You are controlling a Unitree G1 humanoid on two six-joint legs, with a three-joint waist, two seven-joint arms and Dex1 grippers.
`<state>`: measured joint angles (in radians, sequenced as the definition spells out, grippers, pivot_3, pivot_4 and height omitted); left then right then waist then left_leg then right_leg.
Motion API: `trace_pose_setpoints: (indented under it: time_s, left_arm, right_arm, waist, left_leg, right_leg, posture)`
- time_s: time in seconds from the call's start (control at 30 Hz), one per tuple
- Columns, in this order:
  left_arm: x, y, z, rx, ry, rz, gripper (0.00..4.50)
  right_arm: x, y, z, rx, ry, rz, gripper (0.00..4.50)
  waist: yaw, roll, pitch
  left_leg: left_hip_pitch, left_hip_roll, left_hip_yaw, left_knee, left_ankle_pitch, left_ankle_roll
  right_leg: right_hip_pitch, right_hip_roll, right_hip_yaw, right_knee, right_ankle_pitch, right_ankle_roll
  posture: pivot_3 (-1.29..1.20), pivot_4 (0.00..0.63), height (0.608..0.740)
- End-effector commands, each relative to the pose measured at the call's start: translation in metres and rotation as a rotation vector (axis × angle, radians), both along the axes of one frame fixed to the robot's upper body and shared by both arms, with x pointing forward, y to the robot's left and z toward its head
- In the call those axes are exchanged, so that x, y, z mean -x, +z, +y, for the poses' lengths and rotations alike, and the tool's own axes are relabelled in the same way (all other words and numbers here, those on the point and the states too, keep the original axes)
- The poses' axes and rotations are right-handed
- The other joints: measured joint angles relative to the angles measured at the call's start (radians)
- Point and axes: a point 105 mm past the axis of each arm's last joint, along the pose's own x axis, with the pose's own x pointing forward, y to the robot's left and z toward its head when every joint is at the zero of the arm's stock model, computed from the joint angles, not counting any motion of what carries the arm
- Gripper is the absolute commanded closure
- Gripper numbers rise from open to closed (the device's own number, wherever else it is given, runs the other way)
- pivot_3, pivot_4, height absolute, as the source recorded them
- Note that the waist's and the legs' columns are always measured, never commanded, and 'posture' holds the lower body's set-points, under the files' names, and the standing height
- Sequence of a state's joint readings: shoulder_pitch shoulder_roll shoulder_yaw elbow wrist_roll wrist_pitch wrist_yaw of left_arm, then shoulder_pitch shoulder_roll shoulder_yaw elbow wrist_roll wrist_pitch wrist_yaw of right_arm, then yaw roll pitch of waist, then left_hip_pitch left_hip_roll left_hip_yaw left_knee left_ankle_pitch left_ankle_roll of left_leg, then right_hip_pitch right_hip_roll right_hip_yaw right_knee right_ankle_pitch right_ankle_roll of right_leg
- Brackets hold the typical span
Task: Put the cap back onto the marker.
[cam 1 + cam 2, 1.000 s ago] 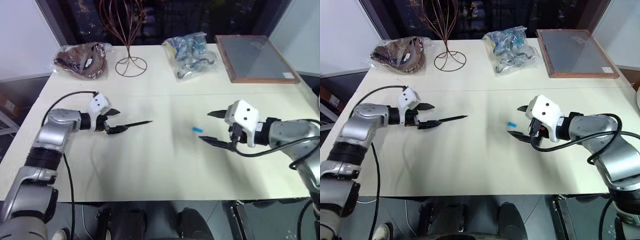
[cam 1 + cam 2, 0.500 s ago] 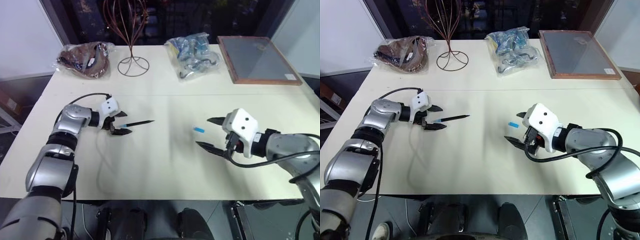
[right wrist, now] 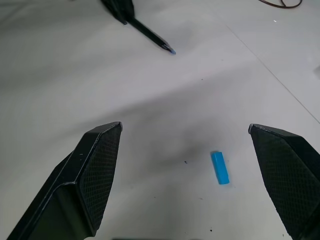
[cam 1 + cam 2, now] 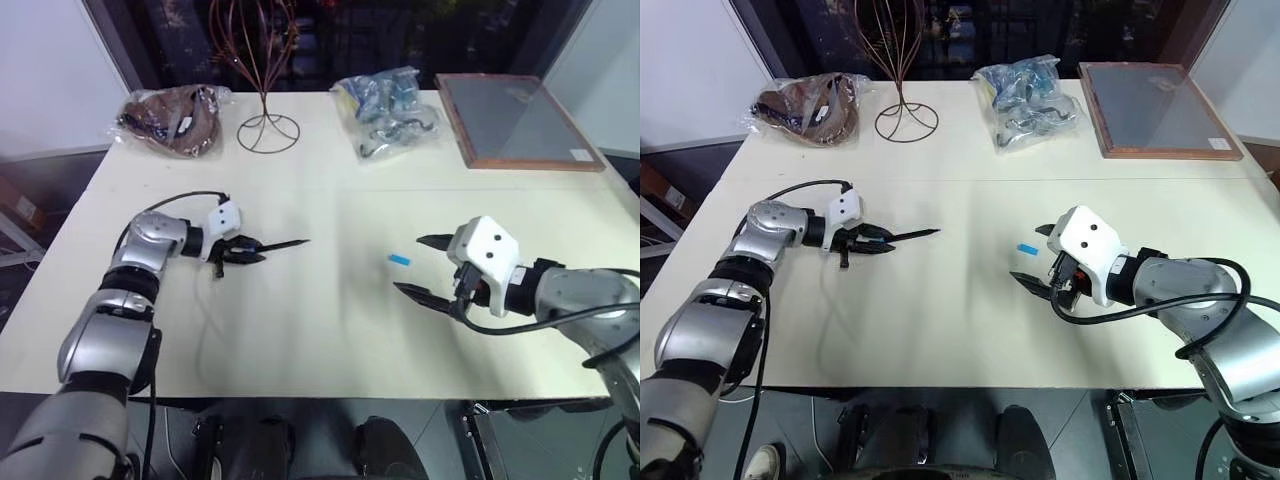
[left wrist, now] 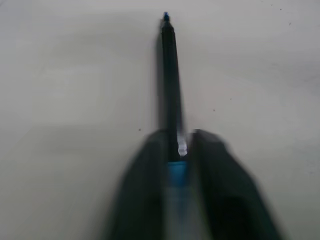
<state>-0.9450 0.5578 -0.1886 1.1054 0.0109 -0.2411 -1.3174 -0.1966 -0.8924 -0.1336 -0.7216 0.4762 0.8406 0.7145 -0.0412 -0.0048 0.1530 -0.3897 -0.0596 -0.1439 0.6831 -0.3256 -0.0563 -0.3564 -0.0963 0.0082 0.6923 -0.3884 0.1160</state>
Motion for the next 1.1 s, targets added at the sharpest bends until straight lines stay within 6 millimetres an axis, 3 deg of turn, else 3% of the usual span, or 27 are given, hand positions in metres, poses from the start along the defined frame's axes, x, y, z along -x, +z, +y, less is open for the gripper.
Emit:
trace_pose_setpoints:
  time_s: [0.03, 0.2, 0.33, 0.53, 0.67, 0.87, 1.1]
  left_arm:
    - [0.006, -0.016, 0.011, -0.038, 0.032, 0.063, 4.48]
    - [0.006, -0.016, 0.011, -0.020, 0.045, 0.067, 4.48]
    - [0.004, -0.005, 0.006, 0.004, 0.019, 0.010, 4.48]
    - [0.006, 0.042, -0.005, 0.104, -0.025, -0.136, 4.48]
    - [0.018, 0.067, -0.008, 0.158, -0.006, -0.180, 4.48]
    - [0.052, 0.098, -0.003, 0.197, 0.040, -0.223, 4.48]
    - [0.074, 0.102, -0.004, 0.201, 0.101, -0.233, 4.48]
  right_arm:
    - [0.000, 0.011, 0.001, 0.015, 0.018, -0.047, 0.27]
    - [-0.002, 0.013, 0.000, 0.025, 0.024, -0.051, 0.27]
    - [-0.006, 0.015, -0.002, 0.033, 0.029, -0.055, 0.27]
    - [-0.022, 0.008, -0.007, 0.034, 0.043, -0.047, 0.27]
    - [-0.038, 0.001, -0.005, -0.078, 0.058, 0.010, 0.27]
    - [-0.067, -0.022, -0.018, -0.059, 0.066, 0.061, 0.27]
    - [-0.084, -0.043, -0.028, 0.024, 0.074, 0.062, 0.27]
  waist:
    - [-0.001, 0.000, 0.000]
    - [-0.002, 0.000, 0.000]
    - [-0.002, 0.000, 0.000]
    - [-0.003, 0.000, 0.000]
    - [-0.006, 0.000, 0.000]
    - [-0.006, 0.000, 0.000]
    - [-0.004, 0.000, 0.000]
  left_leg:
    - [0.000, 0.000, 0.000, 0.000, 0.000, 0.000]
    - [0.001, 0.000, 0.000, 0.000, 0.000, 0.000]
    - [0.001, 0.000, 0.000, 0.000, 0.000, 0.000]
    - [0.000, 0.002, 0.000, 0.000, 0.000, 0.000]
    - [-0.001, 0.003, 0.000, 0.000, 0.000, 0.000]
    - [-0.001, 0.003, 0.000, -0.001, 0.000, 0.000]
    - [-0.001, 0.003, -0.001, -0.001, 0.000, 0.000]
  right_leg:
    - [0.000, 0.000, 0.000, 0.001, 0.000, 0.000]
    - [0.000, 0.000, 0.000, 0.005, 0.000, 0.000]
    - [0.000, 0.000, 0.000, 0.005, 0.000, 0.000]
    - [-0.001, 0.000, 0.000, 0.005, 0.000, 0.000]
    - [-0.002, 0.000, 0.001, 0.005, 0.000, 0.000]
    - [-0.002, 0.000, 0.002, 0.004, 0.000, 0.000]
    - [-0.002, -0.001, 0.003, 0.003, 0.000, 0.000]
  posture:
    - [0.00, 0.150, 0.740]
    - [0.00, 0.150, 0.740]
    - [0.00, 0.150, 0.740]
    - [0.00, 0.150, 0.740]
    - [0.00, 0.150, 0.740]
    - [0.00, 0.150, 0.740]
    - [0.00, 0.150, 0.740]
